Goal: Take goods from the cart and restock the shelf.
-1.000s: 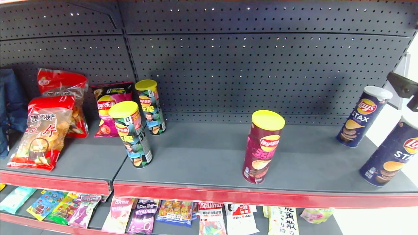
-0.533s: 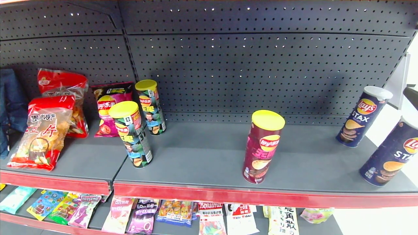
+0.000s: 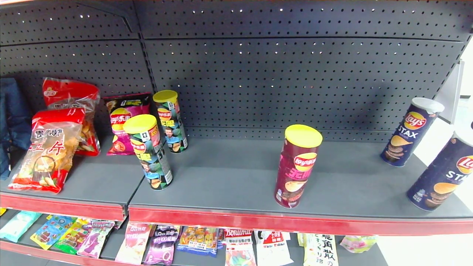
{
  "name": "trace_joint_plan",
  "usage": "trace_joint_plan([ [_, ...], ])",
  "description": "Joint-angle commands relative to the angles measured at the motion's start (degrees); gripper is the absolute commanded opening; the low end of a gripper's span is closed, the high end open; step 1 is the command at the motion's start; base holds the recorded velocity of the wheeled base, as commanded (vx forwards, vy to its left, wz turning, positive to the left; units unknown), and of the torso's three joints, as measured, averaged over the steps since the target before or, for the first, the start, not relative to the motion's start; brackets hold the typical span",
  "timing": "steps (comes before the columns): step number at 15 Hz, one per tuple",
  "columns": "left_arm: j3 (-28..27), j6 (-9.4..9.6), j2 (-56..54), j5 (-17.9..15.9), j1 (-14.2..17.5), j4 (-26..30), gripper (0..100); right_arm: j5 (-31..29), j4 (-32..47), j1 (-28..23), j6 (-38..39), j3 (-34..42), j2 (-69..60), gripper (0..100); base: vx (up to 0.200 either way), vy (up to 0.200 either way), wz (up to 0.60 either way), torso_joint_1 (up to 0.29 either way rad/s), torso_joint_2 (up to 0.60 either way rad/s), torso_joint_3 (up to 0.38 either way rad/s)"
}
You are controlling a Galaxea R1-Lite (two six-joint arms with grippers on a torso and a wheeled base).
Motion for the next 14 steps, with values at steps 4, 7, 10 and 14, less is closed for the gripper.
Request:
trace_joint_plan([
  [4,0.1,-0.21,-0.3,0.0,-0.1,0.0,0,0.1,2.7,-6.0,0.0,1.1,-7.9,100,0.000,0.000,0.00,0.000,0.00,0.000],
  [7,0.1,-0.21,-0.7,0.0,-0.1,0.0,0,0.2,17.6,-5.5,-0.1,0.3,-21.2,100,0.000,0.000,0.00,0.000,0.00,0.000],
  [10,0.1,-0.21,-0.6,-0.9,-0.1,0.0,0,0.2,35.1,-5.3,-0.1,-0.8,-33.6,100,0.000,0.000,0.00,0.000,0.00,0.000],
  [14,0.4,-0.21,-0.4,-2.3,-0.1,0.0,0,2.3,44.1,8.4,-1.1,6.2,-48.4,100,0.000,0.000,0.00,0.000,0.00,0.000],
])
